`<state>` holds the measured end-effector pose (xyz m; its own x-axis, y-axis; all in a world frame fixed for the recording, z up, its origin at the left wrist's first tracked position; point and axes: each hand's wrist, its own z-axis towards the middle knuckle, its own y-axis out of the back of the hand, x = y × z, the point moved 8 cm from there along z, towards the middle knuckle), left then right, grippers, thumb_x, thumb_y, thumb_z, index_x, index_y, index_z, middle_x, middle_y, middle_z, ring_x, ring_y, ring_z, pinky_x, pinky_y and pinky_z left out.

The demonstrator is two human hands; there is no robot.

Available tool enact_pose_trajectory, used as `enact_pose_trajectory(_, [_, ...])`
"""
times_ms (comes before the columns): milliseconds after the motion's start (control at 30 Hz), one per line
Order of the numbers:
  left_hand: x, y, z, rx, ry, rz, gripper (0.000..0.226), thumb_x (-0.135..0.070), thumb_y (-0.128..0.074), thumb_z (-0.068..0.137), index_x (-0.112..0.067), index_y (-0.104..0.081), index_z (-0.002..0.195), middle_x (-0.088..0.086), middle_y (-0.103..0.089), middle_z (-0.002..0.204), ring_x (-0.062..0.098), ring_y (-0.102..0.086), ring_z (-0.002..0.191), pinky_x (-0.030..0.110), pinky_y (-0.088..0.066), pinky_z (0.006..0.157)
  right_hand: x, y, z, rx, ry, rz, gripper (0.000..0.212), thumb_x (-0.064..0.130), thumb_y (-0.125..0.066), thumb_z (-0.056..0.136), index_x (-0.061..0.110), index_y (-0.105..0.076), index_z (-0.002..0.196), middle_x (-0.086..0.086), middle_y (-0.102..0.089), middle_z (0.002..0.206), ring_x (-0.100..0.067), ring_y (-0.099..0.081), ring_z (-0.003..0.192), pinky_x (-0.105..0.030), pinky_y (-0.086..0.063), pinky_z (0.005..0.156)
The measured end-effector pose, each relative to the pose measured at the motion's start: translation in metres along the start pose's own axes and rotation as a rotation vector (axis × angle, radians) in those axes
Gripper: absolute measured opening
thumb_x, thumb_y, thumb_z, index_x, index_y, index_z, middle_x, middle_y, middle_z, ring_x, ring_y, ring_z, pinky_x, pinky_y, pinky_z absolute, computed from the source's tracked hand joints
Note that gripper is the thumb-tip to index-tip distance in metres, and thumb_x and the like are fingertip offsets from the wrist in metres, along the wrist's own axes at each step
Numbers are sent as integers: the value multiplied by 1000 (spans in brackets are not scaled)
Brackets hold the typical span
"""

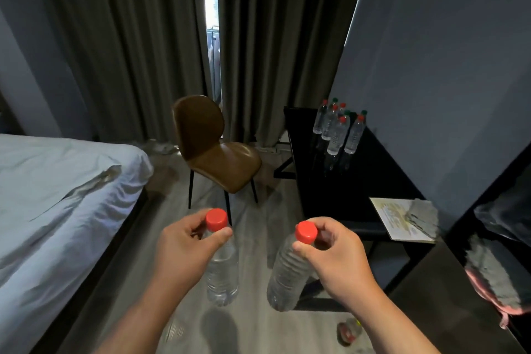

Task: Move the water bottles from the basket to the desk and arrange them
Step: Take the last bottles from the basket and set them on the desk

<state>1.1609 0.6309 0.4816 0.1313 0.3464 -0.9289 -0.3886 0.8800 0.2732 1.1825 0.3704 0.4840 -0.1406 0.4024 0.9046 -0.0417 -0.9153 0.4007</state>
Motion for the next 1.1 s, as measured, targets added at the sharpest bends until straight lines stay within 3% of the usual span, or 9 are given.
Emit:
enact_pose_trajectory(133, [22, -9, 36, 21, 46, -7, 27, -10, -81, 72, -29, -74, 89, -21, -71, 80, -5, -65, 75, 3, -43, 64, -8, -19, 40, 14, -24, 14, 22, 14, -83, 71, 26, -69, 84, 12, -72, 83, -4, -67, 82, -26, -52, 83])
enact_pose_trajectory(267, [35, -24, 72, 61, 76, -28, 23, -14, -79, 74, -31, -74, 89, -13, -73, 79, 1, -67, 75, 15, -45, 69, -21, -40, 88, 39, -34, 12, 23, 16, -84, 68, 28, -69, 82, 9, -73, 82, -7, -68, 82, -30, -52, 83])
enact_pose_trajectory(433, [45, -46, 140, 46, 91, 12, 21, -9, -80, 73, -29, -75, 79, -12, -71, 69, -1, -64, 65, 17, -48, 64, -35, -54, 161, 20, -36, 89, 25, 7, -84, 67, 25, -70, 78, 8, -73, 79, -6, -68, 77, -25, -51, 79])
enact_pose_trajectory(533, [48, -61, 188, 33, 107, 43, 22, -13, -81, 73, -31, -75, 85, -12, -73, 76, 3, -68, 72, 26, -53, 69, -42, -61, 214, 40, -27, 117, 32, 7, -84, 67, 32, -70, 81, 6, -73, 79, -7, -68, 78, -27, -52, 80])
enact_pose_trajectory(700, [50, -83, 255, 22, 91, 86, 19, -17, -79, 76, -30, -73, 88, -16, -72, 79, -1, -65, 74, 15, -44, 63, -40, -69, 294, 62, 37, 140, 38, 4, -82, 67, 35, -68, 83, 6, -73, 79, -8, -67, 76, -26, -53, 77])
enact_pose_trajectory(800, [54, -94, 290, 10, 74, 115, 22, -21, -80, 75, -36, -73, 88, -20, -72, 82, -1, -67, 78, 21, -48, 68, -45, -70, 335, 57, 33, 155, 36, 3, -82, 67, 33, -68, 83, 3, -73, 79, -13, -68, 76, -31, -53, 76])
enact_pose_trajectory(1100, [74, -139, 396, 57, 59, 75, 26, -20, -81, 74, -42, -69, 80, -20, -72, 80, 0, -67, 77, 27, -52, 70, -68, -74, 430, 9, -26, 170, 24, 4, -82, 68, 22, -70, 79, 4, -73, 78, -7, -68, 75, -21, -52, 71])
